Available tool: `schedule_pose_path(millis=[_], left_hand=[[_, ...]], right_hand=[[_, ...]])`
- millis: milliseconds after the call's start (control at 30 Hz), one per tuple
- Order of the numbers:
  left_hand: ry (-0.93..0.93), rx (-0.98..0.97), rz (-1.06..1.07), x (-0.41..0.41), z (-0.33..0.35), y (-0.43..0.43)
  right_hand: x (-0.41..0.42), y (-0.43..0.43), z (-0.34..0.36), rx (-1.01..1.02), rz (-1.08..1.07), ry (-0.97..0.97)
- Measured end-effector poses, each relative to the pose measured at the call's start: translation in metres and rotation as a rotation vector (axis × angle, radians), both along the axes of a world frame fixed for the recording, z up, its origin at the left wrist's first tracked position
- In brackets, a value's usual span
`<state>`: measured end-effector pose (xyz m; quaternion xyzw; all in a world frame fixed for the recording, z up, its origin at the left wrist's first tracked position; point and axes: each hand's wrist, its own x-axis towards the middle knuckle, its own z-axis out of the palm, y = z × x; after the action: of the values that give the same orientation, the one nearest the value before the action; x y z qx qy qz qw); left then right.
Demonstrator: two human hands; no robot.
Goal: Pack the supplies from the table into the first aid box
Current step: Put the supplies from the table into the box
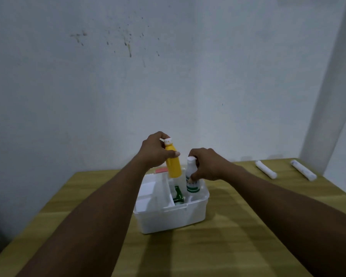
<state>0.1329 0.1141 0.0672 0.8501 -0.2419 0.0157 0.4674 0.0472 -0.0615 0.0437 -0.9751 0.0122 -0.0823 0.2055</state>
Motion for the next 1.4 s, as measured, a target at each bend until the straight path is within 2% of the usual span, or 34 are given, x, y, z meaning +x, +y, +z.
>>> schedule_pose_path(millis=[133,433,700,1167,1400], left_hand=[[0.006,-0.002,-0.028,0.002,-0.008,-0.004],[0.131,-0.006,-0.124,-0.002,-0.018,0.002],[0.159,0.019,-0.180,-0.014,-0.020,-0.009],[-0.062,0.276,-0.165,-0.045,-0.057,-0.037],[-0.176,0.326,-0.135,-0.050,-0.040,-0.040]], right_hand=[[0.002,0.002,-0.021,-0.080,-0.023,-0.036],[0.018,0.004,-0.037,-0.105,-0.055,-0.040],[0.011,-0.023,0.003,0.121,-0.051,0.096],[-0.015,-0.046,-0.013,0.187,-0.101,0.130],[-0.033,-0.058,-0.009,0.142,-0.138,0.085]])
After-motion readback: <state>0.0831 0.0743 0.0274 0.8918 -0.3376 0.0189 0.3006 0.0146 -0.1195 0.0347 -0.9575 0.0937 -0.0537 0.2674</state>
